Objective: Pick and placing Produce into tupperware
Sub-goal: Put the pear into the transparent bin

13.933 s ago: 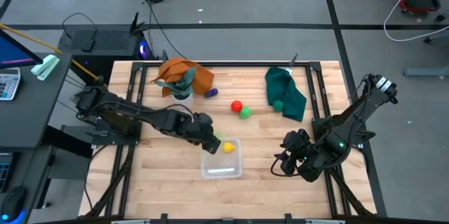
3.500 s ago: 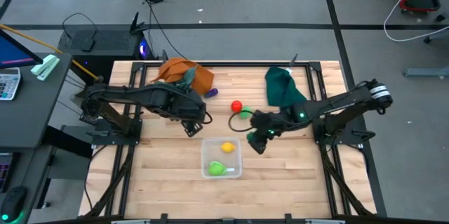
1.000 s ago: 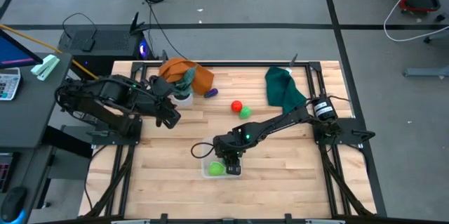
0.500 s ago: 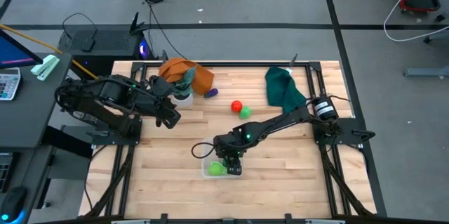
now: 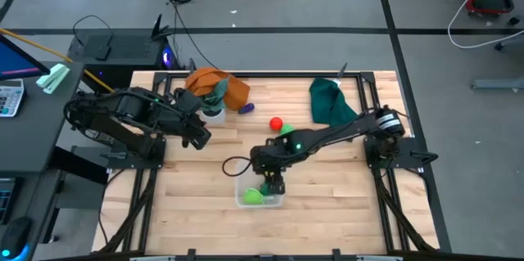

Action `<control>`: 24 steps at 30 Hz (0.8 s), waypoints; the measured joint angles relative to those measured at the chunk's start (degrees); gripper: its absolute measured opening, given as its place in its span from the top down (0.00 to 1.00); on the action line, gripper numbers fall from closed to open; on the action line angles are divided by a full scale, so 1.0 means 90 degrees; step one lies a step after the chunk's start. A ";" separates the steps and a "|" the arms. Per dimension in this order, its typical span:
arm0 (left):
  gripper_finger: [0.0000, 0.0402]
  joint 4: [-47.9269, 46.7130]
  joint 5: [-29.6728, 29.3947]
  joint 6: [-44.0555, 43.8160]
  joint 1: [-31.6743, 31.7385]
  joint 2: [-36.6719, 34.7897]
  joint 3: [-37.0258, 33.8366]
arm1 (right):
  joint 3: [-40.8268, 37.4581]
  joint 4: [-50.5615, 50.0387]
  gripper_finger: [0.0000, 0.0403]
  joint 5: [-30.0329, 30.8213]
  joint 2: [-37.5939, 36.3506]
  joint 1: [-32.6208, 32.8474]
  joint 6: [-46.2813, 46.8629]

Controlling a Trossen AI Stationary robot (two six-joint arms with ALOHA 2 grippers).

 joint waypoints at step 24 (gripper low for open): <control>0.61 0.0055 -0.0250 0.0020 -0.0070 0.0275 0.0010 | -0.3050 -0.0379 0.40 0.1588 -0.3197 -0.0862 0.1653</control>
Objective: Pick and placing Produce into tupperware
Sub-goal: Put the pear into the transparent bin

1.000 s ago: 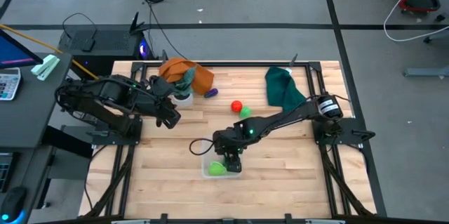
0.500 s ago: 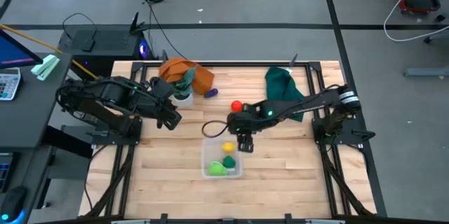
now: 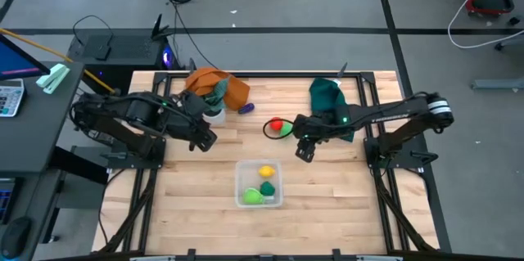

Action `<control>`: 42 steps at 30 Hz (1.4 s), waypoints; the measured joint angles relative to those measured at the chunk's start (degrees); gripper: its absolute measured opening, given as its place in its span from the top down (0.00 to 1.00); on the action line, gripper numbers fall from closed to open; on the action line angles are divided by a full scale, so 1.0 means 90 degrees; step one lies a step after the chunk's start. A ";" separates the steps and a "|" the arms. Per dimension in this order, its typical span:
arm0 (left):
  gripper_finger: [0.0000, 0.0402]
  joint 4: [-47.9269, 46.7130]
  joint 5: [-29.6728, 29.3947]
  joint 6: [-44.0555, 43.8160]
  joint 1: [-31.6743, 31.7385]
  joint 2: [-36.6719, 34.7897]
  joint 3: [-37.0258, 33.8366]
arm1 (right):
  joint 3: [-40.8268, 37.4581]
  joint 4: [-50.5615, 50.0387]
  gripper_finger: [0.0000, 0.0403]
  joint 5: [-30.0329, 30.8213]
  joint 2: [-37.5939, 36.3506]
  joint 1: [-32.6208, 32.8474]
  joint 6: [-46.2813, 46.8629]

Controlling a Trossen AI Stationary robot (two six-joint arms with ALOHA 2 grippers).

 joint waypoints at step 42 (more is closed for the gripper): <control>0.66 0.0125 -0.0023 -0.0029 -0.0002 0.0286 -0.0010 | -0.0638 0.1725 0.20 -0.0798 0.1690 -0.1751 -0.5051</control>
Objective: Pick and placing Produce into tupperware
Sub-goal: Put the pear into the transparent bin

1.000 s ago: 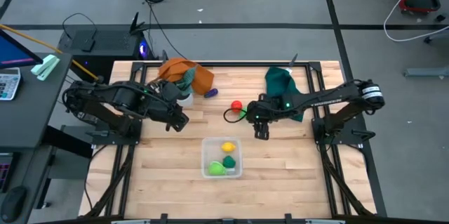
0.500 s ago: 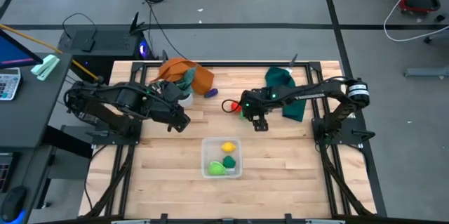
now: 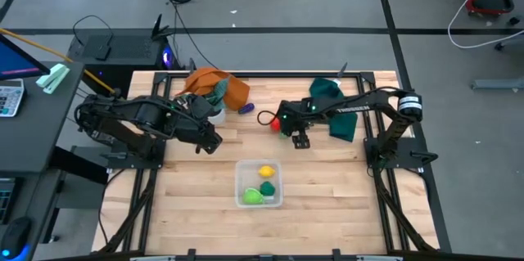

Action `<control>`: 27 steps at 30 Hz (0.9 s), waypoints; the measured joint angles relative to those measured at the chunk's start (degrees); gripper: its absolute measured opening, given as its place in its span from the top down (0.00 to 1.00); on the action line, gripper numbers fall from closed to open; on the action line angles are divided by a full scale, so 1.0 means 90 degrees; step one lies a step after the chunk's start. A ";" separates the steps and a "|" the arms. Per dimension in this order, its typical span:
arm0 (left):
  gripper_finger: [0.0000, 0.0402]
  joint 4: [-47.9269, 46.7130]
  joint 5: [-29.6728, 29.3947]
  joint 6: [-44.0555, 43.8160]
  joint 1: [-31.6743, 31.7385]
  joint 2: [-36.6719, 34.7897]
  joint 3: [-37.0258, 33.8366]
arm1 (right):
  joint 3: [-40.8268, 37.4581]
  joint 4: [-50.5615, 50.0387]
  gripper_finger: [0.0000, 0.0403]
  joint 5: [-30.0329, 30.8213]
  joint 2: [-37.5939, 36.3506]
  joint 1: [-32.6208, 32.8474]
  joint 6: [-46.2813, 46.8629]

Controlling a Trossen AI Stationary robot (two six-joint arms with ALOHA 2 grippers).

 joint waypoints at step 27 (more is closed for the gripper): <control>0.67 0.0033 0.0001 -0.0046 0.0000 0.0000 0.0000 | 0.0240 0.0617 0.24 -0.0476 0.0720 -0.0158 0.0478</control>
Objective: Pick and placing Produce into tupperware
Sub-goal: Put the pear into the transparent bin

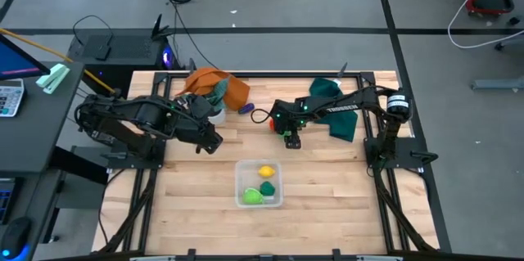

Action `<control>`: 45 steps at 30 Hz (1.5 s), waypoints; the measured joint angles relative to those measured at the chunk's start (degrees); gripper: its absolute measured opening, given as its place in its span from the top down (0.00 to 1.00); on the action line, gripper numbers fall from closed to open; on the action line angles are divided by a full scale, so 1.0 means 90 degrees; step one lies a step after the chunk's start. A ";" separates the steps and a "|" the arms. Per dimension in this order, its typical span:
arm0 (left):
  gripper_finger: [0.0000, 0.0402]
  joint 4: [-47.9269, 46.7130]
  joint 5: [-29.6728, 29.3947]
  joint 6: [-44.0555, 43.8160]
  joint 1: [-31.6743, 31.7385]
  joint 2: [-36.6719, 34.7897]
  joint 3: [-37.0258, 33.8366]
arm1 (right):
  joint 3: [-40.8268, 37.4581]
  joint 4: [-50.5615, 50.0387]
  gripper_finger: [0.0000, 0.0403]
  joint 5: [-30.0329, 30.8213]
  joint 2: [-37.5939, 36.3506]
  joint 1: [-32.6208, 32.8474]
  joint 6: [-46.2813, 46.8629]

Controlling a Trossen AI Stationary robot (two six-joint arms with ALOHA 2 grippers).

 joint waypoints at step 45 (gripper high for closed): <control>0.70 -0.0002 0.0000 -0.0001 0.0000 0.0000 0.0000 | -0.0005 -0.0760 0.56 -0.0259 -0.1693 0.0470 0.1264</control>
